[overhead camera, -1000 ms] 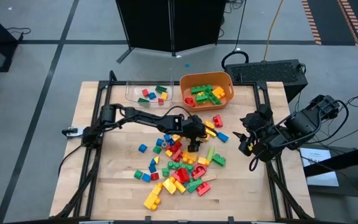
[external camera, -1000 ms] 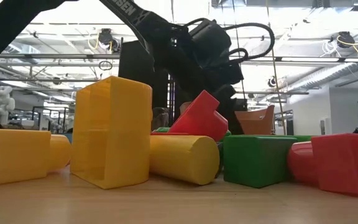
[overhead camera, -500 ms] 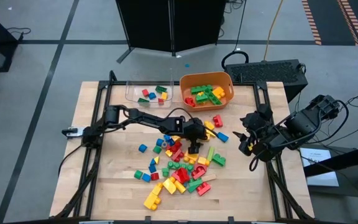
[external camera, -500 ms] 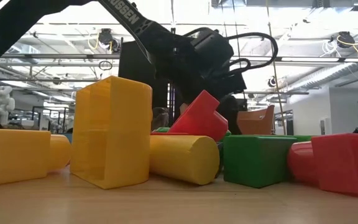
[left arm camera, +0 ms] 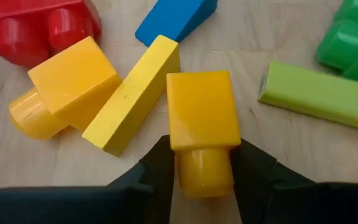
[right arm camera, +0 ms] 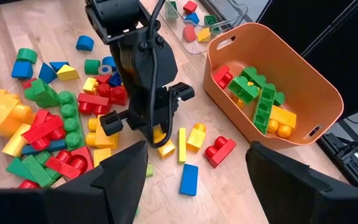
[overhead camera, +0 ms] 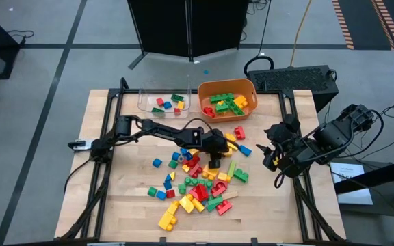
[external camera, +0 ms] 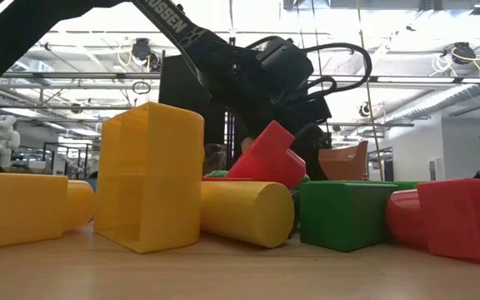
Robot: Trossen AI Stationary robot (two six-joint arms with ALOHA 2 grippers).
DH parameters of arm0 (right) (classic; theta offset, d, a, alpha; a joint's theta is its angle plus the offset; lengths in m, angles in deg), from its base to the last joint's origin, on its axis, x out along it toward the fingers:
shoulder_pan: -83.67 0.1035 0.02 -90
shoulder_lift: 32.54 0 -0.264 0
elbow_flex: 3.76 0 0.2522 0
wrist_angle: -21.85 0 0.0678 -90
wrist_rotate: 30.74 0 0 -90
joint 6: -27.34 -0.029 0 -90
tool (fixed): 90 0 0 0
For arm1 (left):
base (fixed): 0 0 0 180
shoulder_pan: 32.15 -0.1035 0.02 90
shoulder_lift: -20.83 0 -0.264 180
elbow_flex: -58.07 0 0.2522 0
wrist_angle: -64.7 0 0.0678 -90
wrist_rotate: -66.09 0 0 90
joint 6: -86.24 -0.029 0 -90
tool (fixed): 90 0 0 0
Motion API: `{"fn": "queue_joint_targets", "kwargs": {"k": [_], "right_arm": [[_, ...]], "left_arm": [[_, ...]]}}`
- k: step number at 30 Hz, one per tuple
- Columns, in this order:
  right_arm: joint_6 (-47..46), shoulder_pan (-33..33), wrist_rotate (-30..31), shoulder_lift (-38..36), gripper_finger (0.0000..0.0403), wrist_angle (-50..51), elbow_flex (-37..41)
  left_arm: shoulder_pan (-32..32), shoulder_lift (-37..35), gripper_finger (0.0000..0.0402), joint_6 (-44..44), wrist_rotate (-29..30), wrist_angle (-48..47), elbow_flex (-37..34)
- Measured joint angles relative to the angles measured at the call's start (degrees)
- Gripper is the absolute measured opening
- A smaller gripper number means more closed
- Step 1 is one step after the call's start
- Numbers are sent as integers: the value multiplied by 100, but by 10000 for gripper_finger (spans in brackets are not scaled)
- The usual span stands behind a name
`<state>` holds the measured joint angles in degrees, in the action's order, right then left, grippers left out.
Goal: Sort blocks by size
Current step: Put the big yellow game piece into the orange bin
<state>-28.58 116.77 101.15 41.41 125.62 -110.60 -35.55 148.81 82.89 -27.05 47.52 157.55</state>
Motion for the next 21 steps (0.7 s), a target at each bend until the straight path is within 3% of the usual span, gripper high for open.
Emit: {"fn": "queue_joint_targets", "kwargs": {"k": [8,10,15,21], "right_arm": [[6,-1,2,-2,265,0,0],[26,-1,5,0,265,0,0],[74,-1,57,-1,265,-1,0],[68,-2,186,0,265,-1,0]], "left_arm": [[-10,-665,122,495,28,-68,1],[-41,-913,123,426,287,-80,2],[-388,-1375,124,-44,1563,163,14],[-1220,-1397,126,79,1667,264,10]]}}
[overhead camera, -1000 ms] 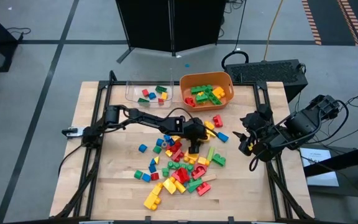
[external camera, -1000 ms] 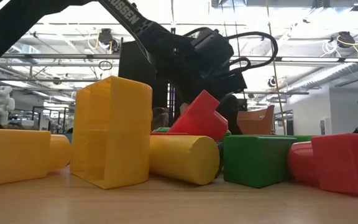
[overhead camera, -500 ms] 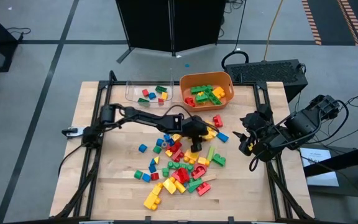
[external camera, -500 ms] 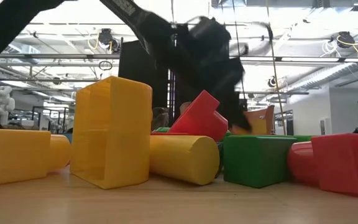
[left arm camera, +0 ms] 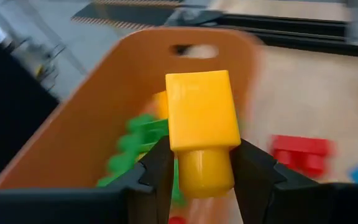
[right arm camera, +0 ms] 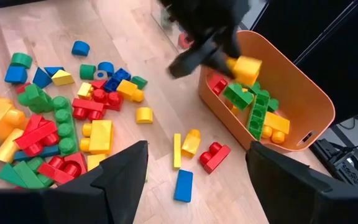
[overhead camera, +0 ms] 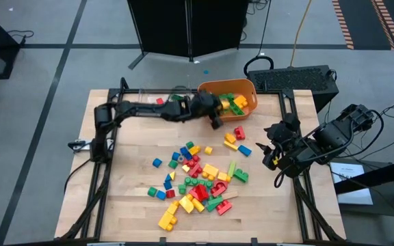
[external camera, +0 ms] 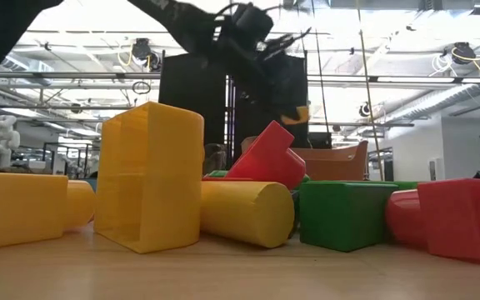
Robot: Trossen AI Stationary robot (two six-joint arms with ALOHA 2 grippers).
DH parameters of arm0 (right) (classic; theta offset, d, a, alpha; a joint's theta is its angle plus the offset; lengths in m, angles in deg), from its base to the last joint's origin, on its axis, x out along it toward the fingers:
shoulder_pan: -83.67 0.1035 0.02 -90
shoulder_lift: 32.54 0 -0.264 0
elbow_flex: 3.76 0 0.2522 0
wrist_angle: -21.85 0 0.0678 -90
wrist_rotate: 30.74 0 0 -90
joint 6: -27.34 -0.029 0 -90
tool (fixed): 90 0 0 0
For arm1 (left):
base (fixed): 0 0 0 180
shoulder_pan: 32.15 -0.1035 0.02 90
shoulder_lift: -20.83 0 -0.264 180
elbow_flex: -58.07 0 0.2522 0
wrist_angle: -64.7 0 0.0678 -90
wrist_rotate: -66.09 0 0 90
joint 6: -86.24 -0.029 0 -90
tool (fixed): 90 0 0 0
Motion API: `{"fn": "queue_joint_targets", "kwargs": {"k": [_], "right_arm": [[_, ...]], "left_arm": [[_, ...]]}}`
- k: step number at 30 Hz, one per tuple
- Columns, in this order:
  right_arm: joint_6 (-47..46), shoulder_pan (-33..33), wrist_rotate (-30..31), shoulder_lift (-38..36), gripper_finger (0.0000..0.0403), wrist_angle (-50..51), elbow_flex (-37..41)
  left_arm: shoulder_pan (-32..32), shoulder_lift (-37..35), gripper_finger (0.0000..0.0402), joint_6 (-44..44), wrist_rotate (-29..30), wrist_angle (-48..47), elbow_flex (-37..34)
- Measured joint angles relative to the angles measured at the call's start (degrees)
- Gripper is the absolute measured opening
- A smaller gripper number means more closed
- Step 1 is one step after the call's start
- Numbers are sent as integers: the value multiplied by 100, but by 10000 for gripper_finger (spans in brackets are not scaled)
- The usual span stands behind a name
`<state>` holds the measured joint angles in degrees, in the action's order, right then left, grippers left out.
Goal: Sort blocks by size
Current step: Put the big yellow game piece into the orange bin
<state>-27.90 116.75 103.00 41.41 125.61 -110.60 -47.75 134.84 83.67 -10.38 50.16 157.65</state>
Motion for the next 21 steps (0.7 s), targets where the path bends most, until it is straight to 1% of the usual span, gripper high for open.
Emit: {"fn": "queue_joint_targets", "kwargs": {"k": [3,5,7,10,16,18,21], "right_arm": [[2,0,-1,-1,265,0,0],[0,0,-2,-2,265,1,0],[-4,0,0,-2,265,1,0],[-9,0,0,-2,265,1,0],[-15,0,-2,0,265,1,0],[-13,2,-2,0,265,0,0],[-11,1,-2,0,265,1,0]], "left_arm": [[-390,33,127,337,-327,-138,-1],[-582,46,134,359,-582,-206,-4],[-712,37,150,330,-825,-210,-4],[-863,33,187,373,-1214,-366,-4],[-864,35,260,216,-1286,-666,-4],[-822,35,275,90,-1292,-768,-1],[-737,35,284,31,-1377,-1349,223]]}}
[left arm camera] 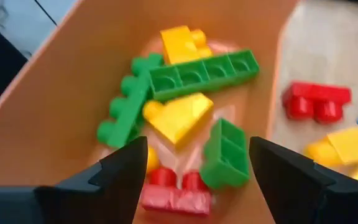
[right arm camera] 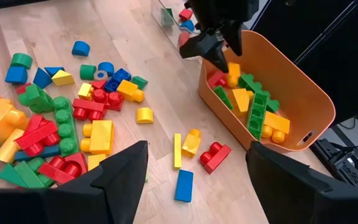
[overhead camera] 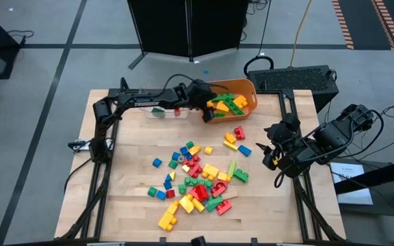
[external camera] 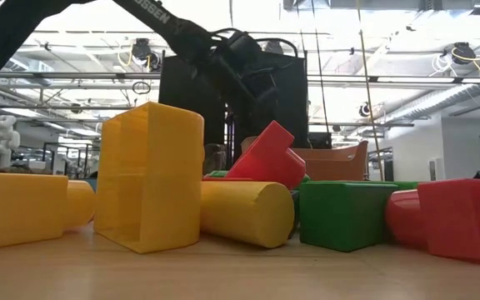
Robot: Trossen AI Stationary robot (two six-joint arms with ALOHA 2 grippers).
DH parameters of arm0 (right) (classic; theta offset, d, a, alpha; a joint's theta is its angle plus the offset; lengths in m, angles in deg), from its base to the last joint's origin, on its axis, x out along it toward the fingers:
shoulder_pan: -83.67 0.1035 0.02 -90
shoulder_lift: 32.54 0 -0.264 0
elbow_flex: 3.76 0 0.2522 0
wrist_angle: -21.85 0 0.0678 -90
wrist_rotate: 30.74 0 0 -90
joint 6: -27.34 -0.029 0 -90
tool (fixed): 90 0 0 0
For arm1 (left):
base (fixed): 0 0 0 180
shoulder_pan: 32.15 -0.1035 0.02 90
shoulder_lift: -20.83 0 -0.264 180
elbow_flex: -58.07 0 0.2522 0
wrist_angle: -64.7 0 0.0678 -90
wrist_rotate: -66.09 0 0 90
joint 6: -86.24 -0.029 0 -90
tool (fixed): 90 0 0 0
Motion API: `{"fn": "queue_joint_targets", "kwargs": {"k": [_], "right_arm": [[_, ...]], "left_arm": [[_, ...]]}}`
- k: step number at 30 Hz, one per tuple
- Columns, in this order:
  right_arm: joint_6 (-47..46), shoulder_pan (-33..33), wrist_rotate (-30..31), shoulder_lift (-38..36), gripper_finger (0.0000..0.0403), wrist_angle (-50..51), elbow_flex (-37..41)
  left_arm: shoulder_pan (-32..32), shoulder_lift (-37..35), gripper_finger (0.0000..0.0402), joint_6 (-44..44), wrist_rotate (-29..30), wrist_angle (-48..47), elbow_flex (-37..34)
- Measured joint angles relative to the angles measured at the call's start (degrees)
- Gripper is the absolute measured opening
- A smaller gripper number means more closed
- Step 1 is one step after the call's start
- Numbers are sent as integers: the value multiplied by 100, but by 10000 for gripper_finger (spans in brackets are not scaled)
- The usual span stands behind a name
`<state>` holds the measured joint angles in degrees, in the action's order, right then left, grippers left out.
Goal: Sort blocks by size
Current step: Put the big yellow game piece into the orange bin
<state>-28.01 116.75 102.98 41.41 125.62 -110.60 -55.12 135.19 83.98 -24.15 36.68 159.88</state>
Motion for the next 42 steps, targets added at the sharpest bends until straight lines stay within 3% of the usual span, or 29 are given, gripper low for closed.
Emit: {"fn": "queue_joint_targets", "kwargs": {"k": [11,16,19,28,42], "right_arm": [[-42,-1,-3,0,265,0,0],[-174,0,-9,0,265,0,0],[-227,1,-9,0,265,0,0],[-66,1,-6,0,265,0,0],[-99,1,-22,0,265,0,0]], "left_arm": [[943,-68,285,-1094,-85,-2686,1548],[1210,-63,285,522,-97,-3675,1362],[1304,-55,285,1410,200,-4029,1072],[1602,-52,286,2265,349,-3650,353],[1881,-17,286,2439,353,-2960,-349]]}}
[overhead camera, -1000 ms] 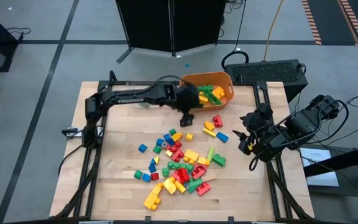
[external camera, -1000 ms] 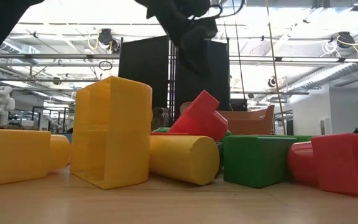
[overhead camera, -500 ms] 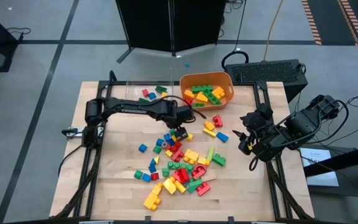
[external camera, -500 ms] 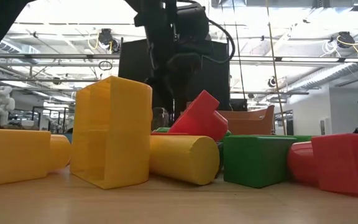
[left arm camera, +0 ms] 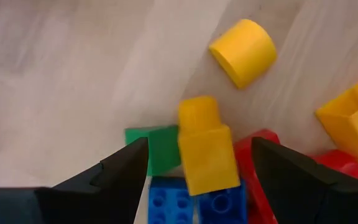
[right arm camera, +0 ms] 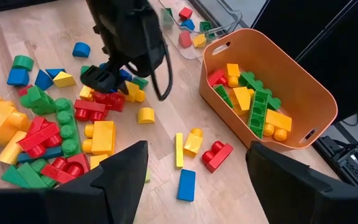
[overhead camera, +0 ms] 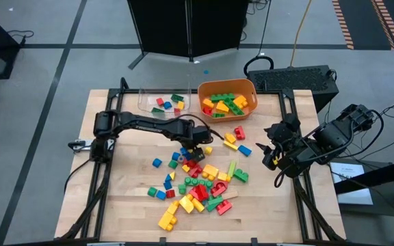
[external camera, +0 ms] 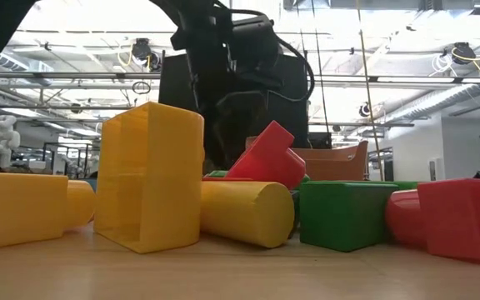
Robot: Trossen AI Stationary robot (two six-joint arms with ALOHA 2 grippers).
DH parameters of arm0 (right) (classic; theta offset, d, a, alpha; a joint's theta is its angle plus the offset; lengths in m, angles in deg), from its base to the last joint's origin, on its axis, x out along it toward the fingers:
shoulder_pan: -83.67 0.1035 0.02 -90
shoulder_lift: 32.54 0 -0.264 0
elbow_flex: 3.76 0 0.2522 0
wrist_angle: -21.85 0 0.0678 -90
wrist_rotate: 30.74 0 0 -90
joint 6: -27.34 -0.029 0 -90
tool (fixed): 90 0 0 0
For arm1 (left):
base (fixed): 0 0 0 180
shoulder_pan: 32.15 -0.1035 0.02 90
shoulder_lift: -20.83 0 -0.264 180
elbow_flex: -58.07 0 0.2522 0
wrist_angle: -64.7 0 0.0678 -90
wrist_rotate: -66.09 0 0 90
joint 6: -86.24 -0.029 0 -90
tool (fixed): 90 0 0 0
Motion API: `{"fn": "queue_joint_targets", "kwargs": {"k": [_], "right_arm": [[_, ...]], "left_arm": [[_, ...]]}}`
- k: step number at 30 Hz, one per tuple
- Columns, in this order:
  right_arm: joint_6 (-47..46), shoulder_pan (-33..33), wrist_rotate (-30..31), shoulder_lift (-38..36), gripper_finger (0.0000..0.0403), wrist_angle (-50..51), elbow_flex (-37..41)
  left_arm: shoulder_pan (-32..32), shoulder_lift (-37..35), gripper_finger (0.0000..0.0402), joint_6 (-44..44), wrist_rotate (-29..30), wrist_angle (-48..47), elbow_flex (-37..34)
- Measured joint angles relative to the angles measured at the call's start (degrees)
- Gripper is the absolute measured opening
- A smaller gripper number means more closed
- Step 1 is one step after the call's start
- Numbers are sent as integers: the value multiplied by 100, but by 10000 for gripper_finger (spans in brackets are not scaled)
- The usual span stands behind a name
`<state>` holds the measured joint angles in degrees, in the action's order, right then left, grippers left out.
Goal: Sort blocks by size
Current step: Put the big yellow game piece into the orange bin
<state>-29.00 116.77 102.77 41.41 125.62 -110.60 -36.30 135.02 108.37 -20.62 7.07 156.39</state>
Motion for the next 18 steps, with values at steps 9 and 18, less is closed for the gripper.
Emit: {"fn": "queue_joint_targets", "kwargs": {"k": [9,18], "right_arm": [[24,0,-2,-1,265,-1,0],[44,-1,-7,-1,265,0,0]], "left_arm": [[134,0,286,8,296,419,-499],[117,-13,247,0,317,801,-706]]}}
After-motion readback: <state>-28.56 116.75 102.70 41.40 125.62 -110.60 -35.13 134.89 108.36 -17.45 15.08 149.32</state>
